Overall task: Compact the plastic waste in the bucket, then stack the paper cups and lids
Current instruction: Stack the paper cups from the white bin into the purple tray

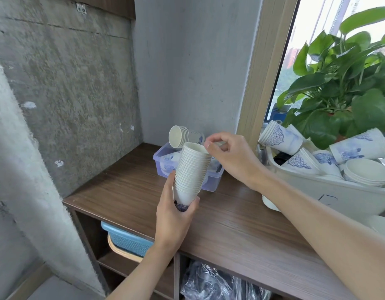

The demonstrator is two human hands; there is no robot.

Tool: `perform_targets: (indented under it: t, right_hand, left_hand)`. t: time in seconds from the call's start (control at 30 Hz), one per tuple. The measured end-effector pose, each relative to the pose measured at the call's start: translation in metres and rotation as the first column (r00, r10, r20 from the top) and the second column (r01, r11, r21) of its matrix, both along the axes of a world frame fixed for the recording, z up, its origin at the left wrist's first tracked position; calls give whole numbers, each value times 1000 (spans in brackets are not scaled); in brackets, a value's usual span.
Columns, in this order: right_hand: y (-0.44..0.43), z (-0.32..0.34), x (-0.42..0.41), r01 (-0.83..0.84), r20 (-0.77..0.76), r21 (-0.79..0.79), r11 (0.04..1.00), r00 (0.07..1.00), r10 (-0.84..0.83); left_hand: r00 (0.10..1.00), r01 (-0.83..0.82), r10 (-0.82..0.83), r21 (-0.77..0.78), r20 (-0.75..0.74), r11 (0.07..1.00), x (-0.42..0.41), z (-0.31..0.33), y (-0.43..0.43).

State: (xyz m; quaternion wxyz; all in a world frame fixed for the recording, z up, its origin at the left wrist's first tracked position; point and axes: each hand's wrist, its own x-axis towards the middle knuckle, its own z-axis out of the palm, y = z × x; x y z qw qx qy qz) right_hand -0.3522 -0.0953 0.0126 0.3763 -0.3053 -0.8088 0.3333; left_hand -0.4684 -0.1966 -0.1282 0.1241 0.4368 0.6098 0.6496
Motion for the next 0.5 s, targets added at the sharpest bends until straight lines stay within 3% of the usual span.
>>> perform_targets:
  t: [0.2,0.3,0.5]
  right_hand:
    - [-5,-10,-1,-4,22,-81,997,1000,6]
    - [-16,-11,8,-40,37,-45,998,998,42]
    - [-30,-22,61,41,-32,-78,996,999,-44]
  left_hand:
    - [997,70,-71,-11,-34,997,-2,-2,1]
    - [987,161,-161,-38,6,986,0,4,0]
    - [938,344,-345,-60,-6,937,34,18,1]
